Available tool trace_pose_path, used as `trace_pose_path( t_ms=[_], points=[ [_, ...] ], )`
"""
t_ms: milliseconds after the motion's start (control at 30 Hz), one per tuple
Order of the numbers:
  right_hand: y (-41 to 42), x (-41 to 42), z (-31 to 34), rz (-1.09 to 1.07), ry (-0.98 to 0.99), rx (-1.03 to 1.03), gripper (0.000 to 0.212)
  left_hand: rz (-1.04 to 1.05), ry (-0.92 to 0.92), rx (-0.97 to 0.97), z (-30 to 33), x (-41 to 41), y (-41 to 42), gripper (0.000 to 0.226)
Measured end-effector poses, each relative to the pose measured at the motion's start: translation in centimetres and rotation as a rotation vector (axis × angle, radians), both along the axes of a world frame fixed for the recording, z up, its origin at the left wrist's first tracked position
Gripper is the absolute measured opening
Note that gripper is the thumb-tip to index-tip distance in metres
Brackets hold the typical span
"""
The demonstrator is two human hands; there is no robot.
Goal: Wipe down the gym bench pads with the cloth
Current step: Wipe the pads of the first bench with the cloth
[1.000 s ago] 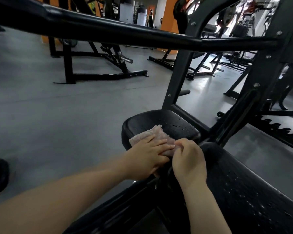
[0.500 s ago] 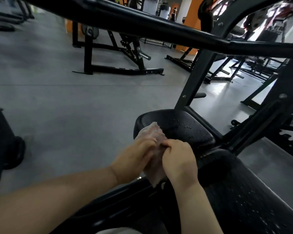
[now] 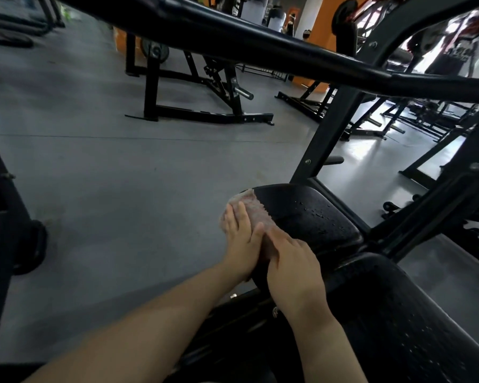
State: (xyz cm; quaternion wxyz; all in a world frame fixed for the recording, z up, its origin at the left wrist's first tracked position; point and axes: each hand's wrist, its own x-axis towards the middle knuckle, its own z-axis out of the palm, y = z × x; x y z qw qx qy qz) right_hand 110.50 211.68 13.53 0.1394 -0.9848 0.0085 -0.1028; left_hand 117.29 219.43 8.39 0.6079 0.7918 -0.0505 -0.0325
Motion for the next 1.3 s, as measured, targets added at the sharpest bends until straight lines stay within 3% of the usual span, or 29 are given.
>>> trace_pose_path(
  t_ms=[100,200,267,367,500,633,733,933,1300],
  points=[
    [0.8,0.0,-0.3,-0.040,0.022,-0.131,0.045,0.055,-0.027,-0.057,-0.1,-0.5,0.4,0.060],
    [1.5,0.0,-0.9,-0.045,-0.137,-0.143,0.036,0.149,-0.036,-0.207,-0.4,-2.5,0.0,0.050],
    [2.0,-0.1,-0.6,-0.018,-0.083,-0.093,0.032,0.076,0.069,-0.328,-0.8,-2.3,0.1,0.052],
    [2.2,0.2,-1.3,0.076,-0.009,-0.129,0.042,0.077,0.236,-0.489,0.4,-0.8,1.2,0.059],
    [3.3,1.1,-1.8,0.045,-0.009,-0.213,0.034,0.000,0.296,-0.405,2.6,1.9,3.1,0.057],
    [5.1,3.0,-0.4,0.033,0.129,-0.315,0.048,-0.100,0.340,-0.231,4.4,7.1,5.4,0.079],
    [5.1,5.1,0.6,-0.002,0.230,-0.423,0.056,-0.257,0.393,-0.056,5.1,10.9,6.0,0.087],
    [5.0,7.1,2.1,-0.044,0.242,-0.484,0.052,-0.581,0.481,0.179,7.3,15.4,4.3,0.094],
    [1.0,9.8,2.6,-0.163,0.288,-0.505,0.046,-0.697,0.437,0.285,8.4,18.8,-1.5,0.092]
  ],
)
